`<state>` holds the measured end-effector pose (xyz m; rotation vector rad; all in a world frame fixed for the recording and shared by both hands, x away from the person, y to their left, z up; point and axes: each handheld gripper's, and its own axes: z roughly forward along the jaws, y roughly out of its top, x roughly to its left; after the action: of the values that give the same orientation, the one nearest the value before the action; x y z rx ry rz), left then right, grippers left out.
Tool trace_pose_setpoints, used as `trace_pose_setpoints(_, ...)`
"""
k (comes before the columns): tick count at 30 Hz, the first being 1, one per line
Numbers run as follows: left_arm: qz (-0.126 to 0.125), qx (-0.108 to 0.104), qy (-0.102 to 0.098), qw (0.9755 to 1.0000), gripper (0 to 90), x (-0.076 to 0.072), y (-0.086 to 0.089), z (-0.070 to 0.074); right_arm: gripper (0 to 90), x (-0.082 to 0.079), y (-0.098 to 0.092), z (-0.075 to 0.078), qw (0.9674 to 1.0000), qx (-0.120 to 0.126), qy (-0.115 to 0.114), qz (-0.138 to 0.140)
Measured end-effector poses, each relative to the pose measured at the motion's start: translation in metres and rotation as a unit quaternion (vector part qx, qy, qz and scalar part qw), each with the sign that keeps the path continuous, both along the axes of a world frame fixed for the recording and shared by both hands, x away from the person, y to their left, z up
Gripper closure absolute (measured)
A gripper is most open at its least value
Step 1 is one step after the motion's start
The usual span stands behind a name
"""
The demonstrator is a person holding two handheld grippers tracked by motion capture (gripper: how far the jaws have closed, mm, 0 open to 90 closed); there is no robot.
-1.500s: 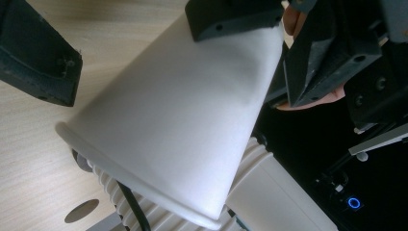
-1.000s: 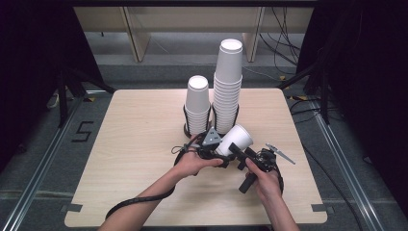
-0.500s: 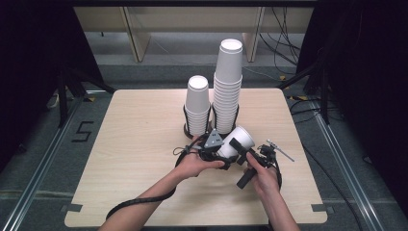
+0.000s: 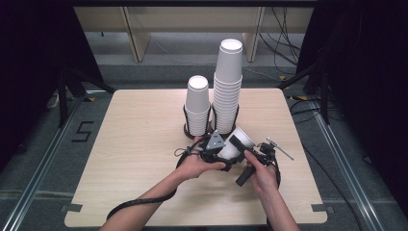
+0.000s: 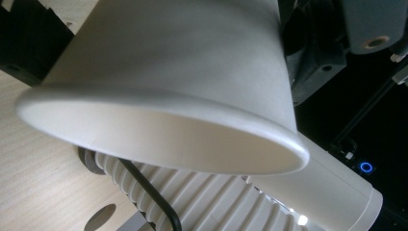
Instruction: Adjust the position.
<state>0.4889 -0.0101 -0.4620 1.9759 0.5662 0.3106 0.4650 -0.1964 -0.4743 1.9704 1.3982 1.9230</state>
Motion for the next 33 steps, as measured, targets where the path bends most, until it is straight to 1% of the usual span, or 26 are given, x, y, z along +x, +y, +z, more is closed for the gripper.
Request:
trace_pose_setpoints(1,0.001,0.000,-0.001,1.0000,20.0,0.000,0.000,0.000,12.9,0.000,0.001,0.001,1.0000,0.007,0.005,-0.001)
trace_pose_setpoints(3,0.002,-0.003,-0.003,1.0000,19.9,0.000,0.000,0.000,13.4,0.000,0.001,0.001,0.9999,0.010,0.004,0.000)
trace_pose_setpoints(4,0.002,-0.004,-0.005,1.0000,19.8,0.001,0.001,0.000,13.7,0.000,0.002,0.001,1.0000,0.006,0.003,0.000)
trace_pose_setpoints(5,0.003,-0.005,-0.004,1.0000,19.7,0.000,0.001,0.000,14.1,0.001,0.001,0.001,1.0000,-0.004,-0.005,0.000)
trace_pose_setpoints(6,0.003,-0.004,-0.004,1.0000,19.6,0.000,0.001,0.000,14.5,0.000,0.003,0.003,1.0000,0.002,0.002,0.001)
trace_pose_setpoints(7,0.004,-0.005,-0.004,1.0000,19.5,0.000,0.001,0.000,14.7,0.000,0.002,0.002,0.9999,-0.012,-0.005,0.001)
trace_pose_setpoints(9,0.003,-0.003,-0.001,1.0000,19.3,0.001,0.001,0.000,15.3,0.000,0.003,0.003,0.9999,-0.010,-0.006,-0.001)
trace_pose_setpoints(11,0.003,-0.002,0.000,1.0000,19.1,0.001,0.001,-0.001,15.9,-0.001,0.004,0.004,1.0000,-0.003,0.003,-0.002)
trace_pose_setpoints(12,-0.001,-0.003,0.002,1.0000,18.9,0.002,0.001,-0.001,16.1,-0.001,0.003,0.002,0.9997,-0.023,-0.008,0.000)
trace_pose_setpoints(14,0.004,0.001,0.003,1.0000,18.6,0.001,0.001,0.000,16.5,-0.001,0.003,0.003,0.9997,-0.023,-0.009,0.002)
trace_pose_setpoints(15,0.003,0.004,0.008,1.0000,18.6,0.001,0.001,0.000,16.8,-0.001,0.003,0.003,0.9995,-0.029,-0.010,0.001)
trace_pose_setpoints(16,0.002,0.002,0.009,1.0000,18.6,0.001,0.001,0.000,17.0,-0.001,0.003,0.004,0.9994,-0.032,-0.014,0.000)
trace_pose_setpoints(17,0.002,0.005,0.010,0.9999,18.8,0.001,0.001,-0.001,17.2,-0.001,0.003,0.004,0.9994,-0.032,-0.016,-0.001)
trace_pose_setpoints(18,0.002,0.007,0.010,0.9999,18.8,0.001,0.001,-0.001,17.3,-0.002,0.005,0.006,0.9997,-0.020,-0.011,0.001)
trace_pose_setpoints(19,0.002,0.010,0.009,0.9999,17.4,0.001,0.001,-0.001,17.3,-0.002,0.004,0.006,0.9989,-0.041,-0.023,0.001)
trace_pose_setpoints(20,0.000,0.010,0.010,0.9999,15.3,0.002,0.001,-0.001,17.3,-0.002,0.003,0.007,0.9982,-0.053,-0.029,0.001)
trace_pose_setpoints(21,0.001,0.015,0.008,0.9998,14.2,0.001,0.002,-0.001,17.4,-0.001,0.003,0.007,0.9977,-0.055,-0.038,0.000)
trace_pose_setpoints(22,0.002,0.013,0.005,0.9999,13.6,0.001,0.003,-0.002,17.4,-0.002,0.004,0.010,0.9972,-0.063,-0.039,0.000)
trace_pose_setpoints(23,0.002,0.021,0.007,0.9997,12.0,0.000,0.005,-0.001,17.5,-0.002,0.003,0.010,0.9948,-0.089,-0.050,-0.001)
trace_pose_setpoints(24,0.002,0.021,0.002,0.9998,9.9,-0.001,0.005,-0.003,17.5,-0.002,0.003,0.011,0.9948,-0.085,-0.056,0.001)
trace_pose_setpoints(26,-0.001,0.025,0.001,0.9997,8.1,-0.002,0.009,-0.003,17.5,-0.002,0.004,0.014,0.9916,-0.108,-0.071,-0.002)
trace_pose_setpoints(28,0.002,0.031,0.002,0.9995,7.4,-0.004,0.015,-0.003,17.5,-0.003,0.003,0.016,0.9899,-0.118,-0.080,-0.003)
trace_pose_setpoints(29,0.005,0.030,0.004,0.9995,7.4,-0.006,0.019,-0.003,17.5,-0.003,0.002,0.016,0.9852,-0.143,-0.093,-0.006)
trace_pose_setpoints(31,0.007,0.031,0.010,0.9995,7.6,-0.007,0.027,-0.001,17.5,-0.005,0.001,0.017,0.9817,-0.162,-0.101,-0.004)
trace_pose_setpoints(32,0.008,0.027,0.008,0.9996,7.6,-0.008,0.031,-0.001,17.5,-0.005,0.002,0.017,0.9807,-0.168,-0.101,-0.005)
trace_pose_setpoints(33,0.010,0.025,0.010,0.9996,7.6,-0.008,0.035,-0.001,17.5,-0.006,0.002,0.017,0.9777,-0.181,-0.106,-0.006)
